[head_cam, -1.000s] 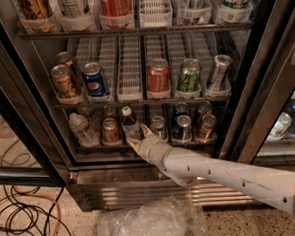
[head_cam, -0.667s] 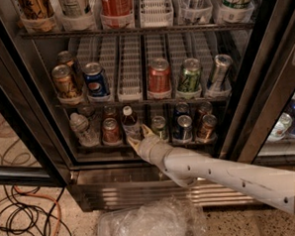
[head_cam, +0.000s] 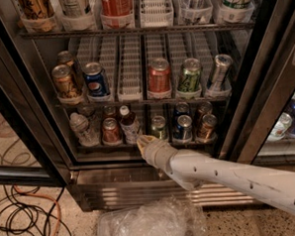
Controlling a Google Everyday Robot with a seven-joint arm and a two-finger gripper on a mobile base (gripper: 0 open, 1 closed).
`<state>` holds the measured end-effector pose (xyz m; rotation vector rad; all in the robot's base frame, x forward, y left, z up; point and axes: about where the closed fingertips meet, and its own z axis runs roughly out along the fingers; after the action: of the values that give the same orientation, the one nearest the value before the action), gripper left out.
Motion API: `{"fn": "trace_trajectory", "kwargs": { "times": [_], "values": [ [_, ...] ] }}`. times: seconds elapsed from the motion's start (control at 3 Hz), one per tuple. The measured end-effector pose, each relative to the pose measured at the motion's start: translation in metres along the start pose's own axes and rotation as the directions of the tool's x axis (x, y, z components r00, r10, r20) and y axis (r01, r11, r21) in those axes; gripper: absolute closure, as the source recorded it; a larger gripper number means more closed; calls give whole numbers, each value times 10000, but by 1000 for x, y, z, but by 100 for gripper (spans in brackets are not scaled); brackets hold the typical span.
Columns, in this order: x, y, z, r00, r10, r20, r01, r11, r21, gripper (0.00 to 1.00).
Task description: Pick blue plastic bottle from bottom shelf of fridge
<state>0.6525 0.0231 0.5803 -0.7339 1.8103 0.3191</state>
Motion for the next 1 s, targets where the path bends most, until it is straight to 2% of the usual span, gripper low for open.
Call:
{"fn": "trace_trajectory", "kwargs": {
  "times": [0.67, 1.0],
  "values": [
    [-3, 4, 4, 9999, 130, -73, -132, 9995, -283, 16],
    [-7, 11, 11, 9996, 197, -207, -208, 9982, -554, 0]
  ]
}}
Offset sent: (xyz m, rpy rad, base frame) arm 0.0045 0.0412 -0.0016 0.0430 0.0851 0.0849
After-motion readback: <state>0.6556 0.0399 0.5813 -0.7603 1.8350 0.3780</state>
